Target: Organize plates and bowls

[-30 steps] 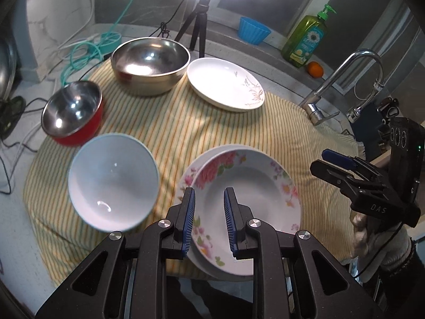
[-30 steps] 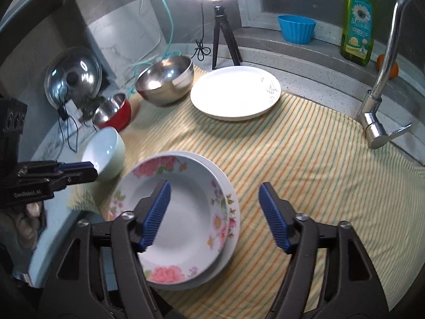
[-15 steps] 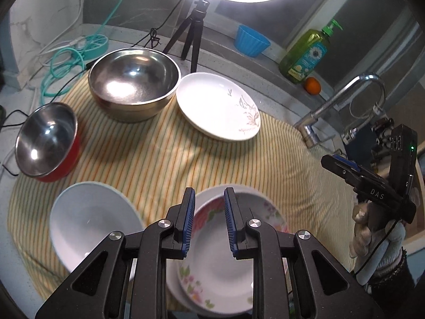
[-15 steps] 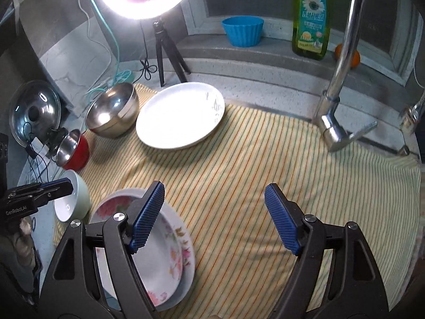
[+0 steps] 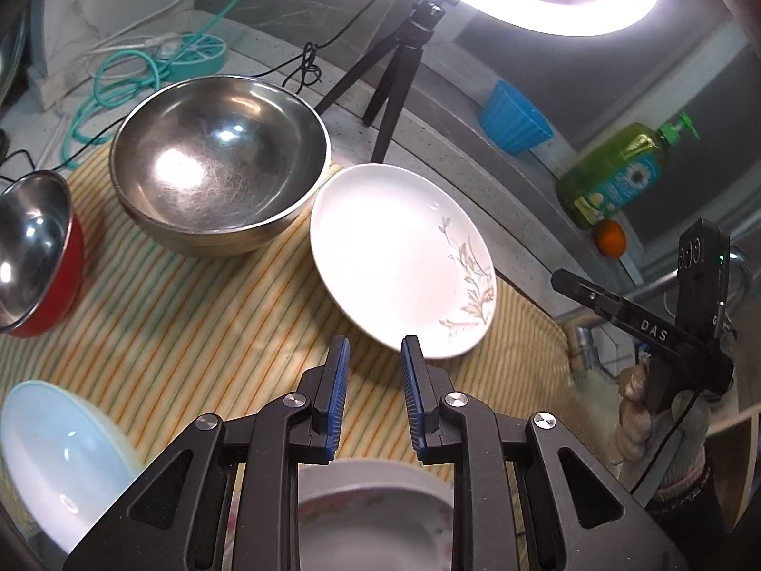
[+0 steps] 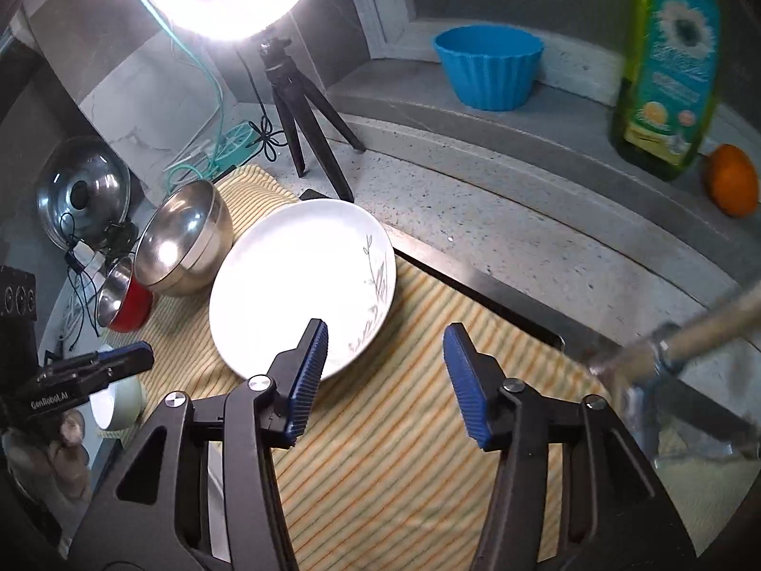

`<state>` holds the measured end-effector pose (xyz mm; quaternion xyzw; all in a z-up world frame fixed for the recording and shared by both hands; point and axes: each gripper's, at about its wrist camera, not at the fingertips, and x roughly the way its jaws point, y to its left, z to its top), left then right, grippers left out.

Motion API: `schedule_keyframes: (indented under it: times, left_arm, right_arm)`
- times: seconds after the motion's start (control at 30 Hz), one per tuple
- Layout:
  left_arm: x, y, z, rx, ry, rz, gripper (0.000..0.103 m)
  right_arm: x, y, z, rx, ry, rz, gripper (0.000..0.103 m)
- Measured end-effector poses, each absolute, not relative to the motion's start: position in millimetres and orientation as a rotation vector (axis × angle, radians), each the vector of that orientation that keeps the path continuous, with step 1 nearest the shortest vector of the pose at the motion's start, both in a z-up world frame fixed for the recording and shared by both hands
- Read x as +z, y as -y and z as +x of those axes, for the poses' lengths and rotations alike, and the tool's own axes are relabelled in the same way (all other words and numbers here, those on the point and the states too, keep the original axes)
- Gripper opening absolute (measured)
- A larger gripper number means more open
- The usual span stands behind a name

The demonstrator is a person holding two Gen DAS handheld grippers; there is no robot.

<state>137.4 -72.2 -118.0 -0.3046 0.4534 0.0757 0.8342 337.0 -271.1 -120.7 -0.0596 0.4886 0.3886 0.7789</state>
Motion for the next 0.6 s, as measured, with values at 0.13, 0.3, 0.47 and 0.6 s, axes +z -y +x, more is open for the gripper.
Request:
schedule_keyframes:
  times: [0.13, 0.3, 0.47, 0.6]
  left_arm:
    - [-130, 63, 154, 0.205, -0.979, -0.675, 0.02]
    - [-140, 52, 168, 0.254, -0.995, -0.698, 0.02]
    - [-147, 48, 177, 0.276, -1.012, -0.694, 0.02]
    - [-152, 49, 185, 0.278, -1.023, -0.687, 0.02]
  right_arm:
    - [-142, 250, 364, 0.872, -1.11, -0.132, 0.041]
    - [-163, 232, 383, 0.896, -1.151, -0.158, 0.035]
    - [-178, 221, 397, 0.913, -1.182, -0.15, 0.032]
    - [-185, 212, 403, 0.931, -1.199, -0.155, 0.026]
